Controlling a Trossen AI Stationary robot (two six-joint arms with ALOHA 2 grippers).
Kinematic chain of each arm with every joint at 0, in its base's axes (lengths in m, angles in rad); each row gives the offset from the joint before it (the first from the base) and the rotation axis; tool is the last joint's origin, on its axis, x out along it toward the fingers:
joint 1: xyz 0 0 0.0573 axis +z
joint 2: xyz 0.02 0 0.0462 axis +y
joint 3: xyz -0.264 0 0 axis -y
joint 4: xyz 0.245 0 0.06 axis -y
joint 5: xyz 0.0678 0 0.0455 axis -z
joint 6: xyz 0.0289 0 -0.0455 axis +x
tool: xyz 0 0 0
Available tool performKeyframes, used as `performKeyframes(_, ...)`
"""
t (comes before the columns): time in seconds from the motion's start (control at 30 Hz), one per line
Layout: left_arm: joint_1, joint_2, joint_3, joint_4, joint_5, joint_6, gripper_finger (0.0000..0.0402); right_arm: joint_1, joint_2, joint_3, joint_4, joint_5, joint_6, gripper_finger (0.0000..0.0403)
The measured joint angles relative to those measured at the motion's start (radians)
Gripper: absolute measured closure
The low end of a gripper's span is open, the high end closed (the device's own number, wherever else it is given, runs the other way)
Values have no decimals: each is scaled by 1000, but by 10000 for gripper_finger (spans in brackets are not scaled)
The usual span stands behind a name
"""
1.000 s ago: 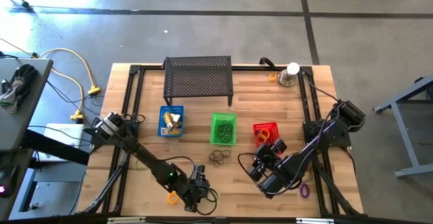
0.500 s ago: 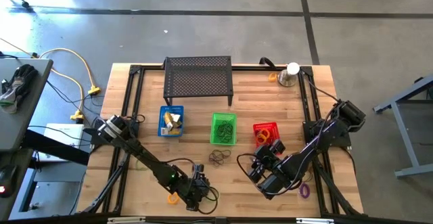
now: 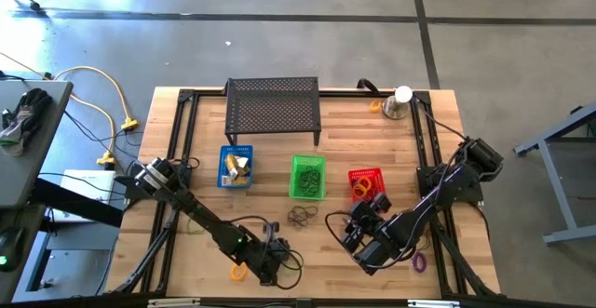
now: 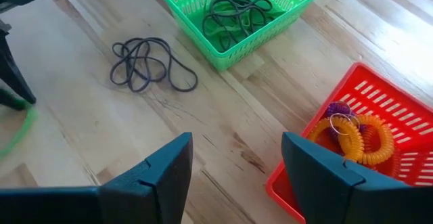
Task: Pick & Place Office Desk Supplies
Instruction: Put the green rubber band into the green bin
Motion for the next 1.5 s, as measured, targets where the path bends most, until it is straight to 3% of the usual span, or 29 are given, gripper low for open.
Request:
performKeyframes(0.13, -9, 1, 2, 3, 6, 0, 398, 0, 0, 0, 1, 0, -5, 187)
performKeyframes(0.6, -25, -76, 39, 17, -9, 58, 401, 0, 0, 0, 2, 0, -18, 187)
performKeyframes(0.8, 5, -133, 74, 17, -181, 211, 401, 3, 0, 0, 23, 1, -16, 187)
performKeyframes(0.9, 55, -169, 77, 14, -274, 258, 401, 14, 0, 0, 46, 4, -16, 187)
performKeyframes(0.97, 101, -193, 77, 10, -283, 283, 401, 22, 0, 0, 62, 6, -17, 187)
performKeyframes(1.17, 267, -233, 77, 13, -220, 284, 401, 40, 0, 0, 94, 48, -18, 187)
performKeyframes(1.33, 395, -228, 76, 12, -105, 273, 402, 42, 0, 0, 97, 62, -25, 187)
performKeyframes(1.5, 477, -225, 75, -53, -100, 187, 401, 42, 0, 0, 98, 64, -50, 187)
